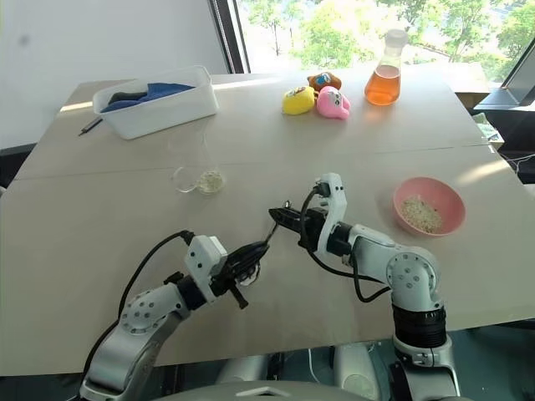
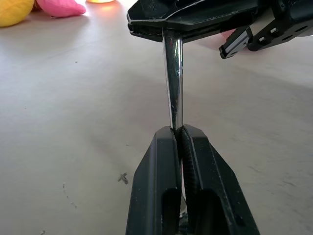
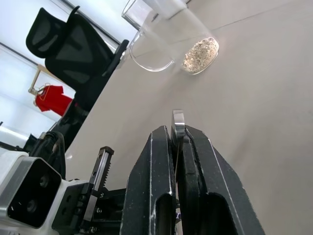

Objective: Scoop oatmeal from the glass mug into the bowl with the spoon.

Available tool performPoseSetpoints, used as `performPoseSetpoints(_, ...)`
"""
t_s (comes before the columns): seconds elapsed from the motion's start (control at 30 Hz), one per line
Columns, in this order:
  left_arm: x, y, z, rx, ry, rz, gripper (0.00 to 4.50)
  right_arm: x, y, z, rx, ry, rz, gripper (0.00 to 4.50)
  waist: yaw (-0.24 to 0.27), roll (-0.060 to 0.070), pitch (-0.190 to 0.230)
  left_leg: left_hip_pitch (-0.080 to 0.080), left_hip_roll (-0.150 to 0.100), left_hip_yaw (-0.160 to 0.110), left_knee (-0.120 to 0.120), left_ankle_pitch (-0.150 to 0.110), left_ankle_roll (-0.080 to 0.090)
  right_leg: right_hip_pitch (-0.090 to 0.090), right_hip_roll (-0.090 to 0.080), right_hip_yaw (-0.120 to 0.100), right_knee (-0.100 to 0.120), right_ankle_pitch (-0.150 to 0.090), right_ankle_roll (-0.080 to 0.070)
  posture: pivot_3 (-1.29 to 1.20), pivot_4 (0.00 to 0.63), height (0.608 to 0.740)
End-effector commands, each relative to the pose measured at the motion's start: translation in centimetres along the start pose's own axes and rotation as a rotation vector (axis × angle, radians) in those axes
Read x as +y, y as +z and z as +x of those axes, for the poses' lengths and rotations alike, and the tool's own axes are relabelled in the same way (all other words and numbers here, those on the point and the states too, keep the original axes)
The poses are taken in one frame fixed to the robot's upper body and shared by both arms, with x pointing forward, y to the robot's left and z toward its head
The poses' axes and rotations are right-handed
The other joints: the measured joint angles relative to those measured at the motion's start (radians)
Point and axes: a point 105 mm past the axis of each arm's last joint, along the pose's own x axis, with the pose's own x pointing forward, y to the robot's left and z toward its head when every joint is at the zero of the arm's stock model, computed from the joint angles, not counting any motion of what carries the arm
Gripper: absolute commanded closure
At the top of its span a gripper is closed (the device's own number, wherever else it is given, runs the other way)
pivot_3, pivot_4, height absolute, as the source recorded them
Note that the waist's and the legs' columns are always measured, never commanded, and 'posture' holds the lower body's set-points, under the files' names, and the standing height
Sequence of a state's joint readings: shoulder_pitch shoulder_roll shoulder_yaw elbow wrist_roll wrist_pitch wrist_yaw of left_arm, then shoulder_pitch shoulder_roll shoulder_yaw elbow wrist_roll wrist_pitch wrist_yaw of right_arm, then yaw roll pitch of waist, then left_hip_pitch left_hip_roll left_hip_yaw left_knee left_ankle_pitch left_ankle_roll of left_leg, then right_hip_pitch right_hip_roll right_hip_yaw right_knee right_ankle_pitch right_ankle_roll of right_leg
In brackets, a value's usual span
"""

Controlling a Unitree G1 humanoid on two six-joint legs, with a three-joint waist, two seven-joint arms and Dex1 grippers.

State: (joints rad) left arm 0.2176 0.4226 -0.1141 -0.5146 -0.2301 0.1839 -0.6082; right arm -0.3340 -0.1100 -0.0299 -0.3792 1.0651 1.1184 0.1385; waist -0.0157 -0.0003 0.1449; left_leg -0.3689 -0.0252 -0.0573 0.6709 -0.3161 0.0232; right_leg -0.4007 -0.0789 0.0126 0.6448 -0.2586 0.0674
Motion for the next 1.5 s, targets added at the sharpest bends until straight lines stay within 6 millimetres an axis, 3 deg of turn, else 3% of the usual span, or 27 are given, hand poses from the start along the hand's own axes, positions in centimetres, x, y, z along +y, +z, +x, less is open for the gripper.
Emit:
performPoseSetpoints(0.03, 1.4, 1.2, -0.5, -0.068, 0.08, 0.04, 3.09, 0.3, 1.0, -0.2, -0.057, 0.004, -0.004, 4.5, 0.0, 0.0, 0.0, 0.0, 0.0, 0.0, 0.0, 0.0, 0.0, 0.0, 0.0, 0.0, 0.0, 0.0, 0.0, 0.0, 0.15, 0.74)
performPoseSetpoints(0.13, 4.3, 1.3, -1.5, -0.075, 0.289, 0.163, 1.74, 0.3, 1.0, -0.1, -0.064, -0.005, 0.011, 4.5, 0.001, 0.0, 0.0, 0.0, 0.0, 0.0, 0.0, 0.0, 0.0, 0.0, 0.0, 0.0, 0.0, 0.0, 0.0, 0.0, 0.15, 0.74)
performPoseSetpoints(0.23, 7.4, 3.0, -2.8, -0.135, 0.522, 0.277, 0.31, -0.1, 1.0, -0.2, -0.074, -0.022, 0.029, 4.5, 0.001, 0.0, 0.0, 0.0, 0.0, 0.0, 0.0, 0.0, 0.0, -0.001, 0.0, 0.0, 0.001, 0.0, 0.0, 0.0, 0.15, 0.74)
performPoseSetpoints(0.47, 11.7, 4.0, -3.9, -0.111, 0.784, 0.425, 0.31, -0.2, 1.0, 0.1, -0.073, -0.027, 0.042, 4.5, 0.002, -0.001, -0.001, 0.0, -0.001, 0.0, 0.0, 0.0, 0.0, -0.001, 0.0, 0.0, 0.001, 0.0, 0.0, 0.0, 0.15, 0.74)
performPoseSetpoints(0.73, 15.1, 2.7, -5.4, -0.001, 0.957, 0.432, 0.31, -0.3, 1.1, 0.3, -0.075, -0.029, 0.042, 4.5, -0.001, -0.001, -0.001, -0.001, -0.001, 0.001, 0.001, 0.0, -0.001, -0.002, 0.0, 0.001, 0.002, 0.0, 0.0, 0.0, 0.15, 0.74)
performPoseSetpoints(0.97, 17.3, 2.8, -4.1, 0.01, 0.963, 0.404, 0.31, -0.3, 1.6, 0.3, -0.091, -0.029, 0.029, 4.5, 0.0, -0.001, -0.001, -0.001, -0.002, 0.0, 0.001, 0.001, -0.001, -0.002, 0.001, 0.0, 0.004, 0.0, 0.0, 0.0, 0.15, 0.74)
performPoseSetpoints(1.13, 17.7, 2.5, -3.0, 0.018, 0.926, 0.373, 0.31, -0.7, 2.5, 0.2, -0.121, -0.045, 0.018, 4.5, -0.002, -0.001, -0.001, -0.002, -0.004, 0.001, 0.002, 0.001, -0.002, -0.005, 0.0, 0.002, 0.006, 0.0, 0.0, 0.0, 0.15, 0.74)
performPoseSetpoints(1.27, 18.1, 2.4, -3.0, 0.024, 0.939, 0.361, 0.31, -0.9, 4.9, -0.3, -0.184, -0.051, -0.001, 4.5, -0.002, -0.001, -0.001, -0.01, -0.004, 0.001, 0.005, 0.002, -0.003, -0.014, 0.0, 0.002, 0.011, 0.0, 0.0, 0.0, 0.15, 0.74)
performPoseSetpoints(1.5, 18.5, 2.2, -2.9, 0.034, 0.951, 0.342, 0.31, -0.4, 12.0, -1.4, -0.343, -0.053, -0.045, 4.5, -0.001, -0.001, -0.001, -0.012, -0.005, 0.0, 0.013, 0.002, -0.003, -0.014, -0.001, 0.002, 0.017, 0.0, 0.0, 0.0, 0.15, 0.74)
